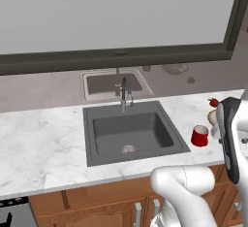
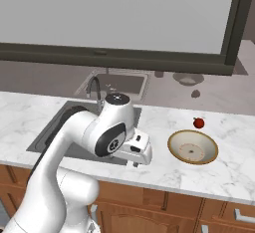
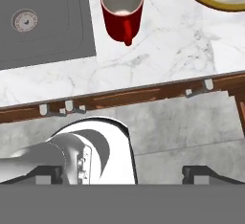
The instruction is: Pick the mug and place it in the sink. Pick the bowl and place it in the open cabinet and then close the cabinet.
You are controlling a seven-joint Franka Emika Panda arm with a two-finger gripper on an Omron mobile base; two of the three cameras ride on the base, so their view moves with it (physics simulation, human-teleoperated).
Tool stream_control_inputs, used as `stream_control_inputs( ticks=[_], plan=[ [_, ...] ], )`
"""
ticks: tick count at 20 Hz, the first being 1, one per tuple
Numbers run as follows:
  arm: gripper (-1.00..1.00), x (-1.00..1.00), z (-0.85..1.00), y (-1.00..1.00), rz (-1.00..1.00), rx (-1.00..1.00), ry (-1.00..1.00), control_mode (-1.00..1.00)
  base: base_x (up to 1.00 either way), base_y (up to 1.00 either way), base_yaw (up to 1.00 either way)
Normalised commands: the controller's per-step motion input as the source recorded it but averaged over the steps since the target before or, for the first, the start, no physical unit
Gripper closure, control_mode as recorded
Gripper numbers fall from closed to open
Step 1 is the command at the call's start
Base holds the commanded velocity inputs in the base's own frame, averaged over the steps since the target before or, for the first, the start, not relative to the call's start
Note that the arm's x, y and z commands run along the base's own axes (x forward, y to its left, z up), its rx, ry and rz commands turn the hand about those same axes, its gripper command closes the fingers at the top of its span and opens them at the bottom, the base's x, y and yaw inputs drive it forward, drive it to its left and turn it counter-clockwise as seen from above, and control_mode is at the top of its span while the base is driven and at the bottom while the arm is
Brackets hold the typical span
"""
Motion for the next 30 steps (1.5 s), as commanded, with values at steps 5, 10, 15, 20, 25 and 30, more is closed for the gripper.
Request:
stream_control_inputs(
  ticks=[5,10,15,20,25,30],
  plan=[
    [-1.00,0.11,-0.32,-0.01,0.00,0.00,0.00,-1.00,0.00,0.00,0.00],
    [-1.00,0.20,-0.17,0.00,0.00,0.00,0.00,-1.00,0.00,0.00,0.00],
    [-1.00,0.35,-0.04,0.00,0.00,0.00,0.00,-1.00,0.00,0.00,0.00],
    [-1.00,0.42,0.00,0.00,0.00,0.00,0.01,-1.00,0.00,0.00,0.00],
    [-1.00,0.31,0.00,0.00,0.00,0.00,0.00,-1.00,0.00,0.00,0.00],
    [-1.00,0.15,-0.02,0.00,0.00,0.00,0.01,-1.00,0.00,0.00,0.00]
  ],
)
